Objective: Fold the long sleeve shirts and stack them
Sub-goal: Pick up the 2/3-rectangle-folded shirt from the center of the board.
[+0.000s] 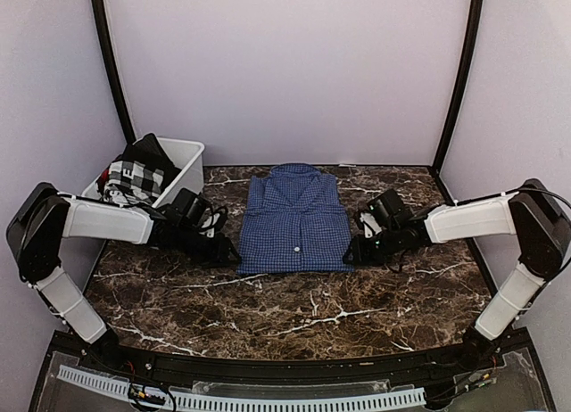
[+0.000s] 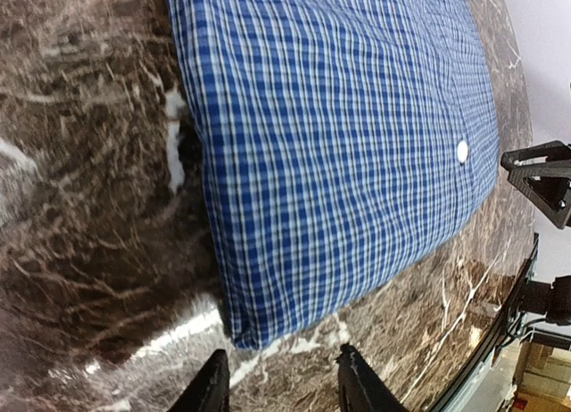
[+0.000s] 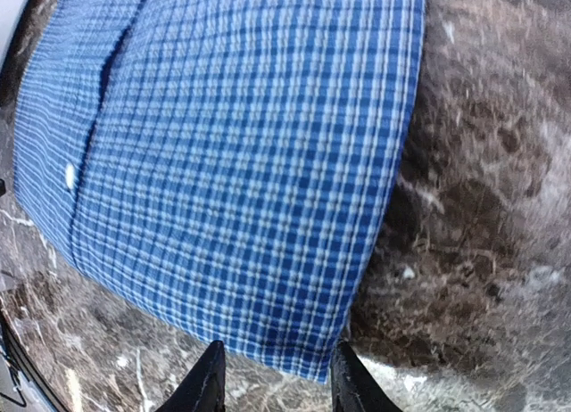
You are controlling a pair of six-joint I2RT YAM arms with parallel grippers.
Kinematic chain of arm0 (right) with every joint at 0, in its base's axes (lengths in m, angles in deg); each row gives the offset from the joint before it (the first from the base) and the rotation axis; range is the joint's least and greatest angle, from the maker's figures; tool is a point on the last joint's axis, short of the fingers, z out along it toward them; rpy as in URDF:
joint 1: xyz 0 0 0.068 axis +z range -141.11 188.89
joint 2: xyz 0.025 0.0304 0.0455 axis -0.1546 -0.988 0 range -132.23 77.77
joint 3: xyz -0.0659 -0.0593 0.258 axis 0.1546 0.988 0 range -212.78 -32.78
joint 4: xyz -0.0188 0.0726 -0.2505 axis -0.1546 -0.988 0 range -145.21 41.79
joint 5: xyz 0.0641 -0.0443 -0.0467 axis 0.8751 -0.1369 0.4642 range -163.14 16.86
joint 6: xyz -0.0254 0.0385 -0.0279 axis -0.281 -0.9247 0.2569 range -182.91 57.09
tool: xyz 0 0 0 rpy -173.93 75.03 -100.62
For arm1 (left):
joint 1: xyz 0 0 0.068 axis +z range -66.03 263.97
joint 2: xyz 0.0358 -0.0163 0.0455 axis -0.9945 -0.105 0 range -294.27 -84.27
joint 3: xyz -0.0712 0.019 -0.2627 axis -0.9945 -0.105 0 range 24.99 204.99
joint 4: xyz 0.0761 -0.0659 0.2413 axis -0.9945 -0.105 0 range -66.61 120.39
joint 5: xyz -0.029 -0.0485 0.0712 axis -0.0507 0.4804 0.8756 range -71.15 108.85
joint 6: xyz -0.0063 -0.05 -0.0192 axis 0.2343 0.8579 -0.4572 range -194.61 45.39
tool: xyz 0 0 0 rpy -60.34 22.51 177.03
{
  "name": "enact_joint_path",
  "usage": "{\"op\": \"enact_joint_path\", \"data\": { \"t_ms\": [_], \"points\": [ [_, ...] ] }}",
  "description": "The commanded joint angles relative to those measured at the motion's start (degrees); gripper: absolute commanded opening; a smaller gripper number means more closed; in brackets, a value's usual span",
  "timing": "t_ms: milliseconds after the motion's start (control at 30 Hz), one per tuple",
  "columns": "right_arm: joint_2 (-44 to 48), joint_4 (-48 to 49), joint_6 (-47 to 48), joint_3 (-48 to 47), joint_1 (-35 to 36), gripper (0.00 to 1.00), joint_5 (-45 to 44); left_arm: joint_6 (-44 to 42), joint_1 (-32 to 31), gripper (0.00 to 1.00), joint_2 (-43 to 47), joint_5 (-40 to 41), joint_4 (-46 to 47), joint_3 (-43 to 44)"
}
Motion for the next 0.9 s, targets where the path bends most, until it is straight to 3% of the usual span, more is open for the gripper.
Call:
{"op": "enact_joint_path", "data": {
  "t_ms": [0, 867],
  "points": [
    [1.8, 1.7, -2.4, 3.4, 0.9, 0.37, -1.3, 2.1, -1.4, 0.4, 3.5, 0.9, 2.2, -3.4],
    [-4.0, 2.8, -3.1, 2.6, 3.5, 0.29, -3.8, 0.4, -4.1, 0.37, -3.9, 5.7, 1.8, 0.2]
  ]
}}
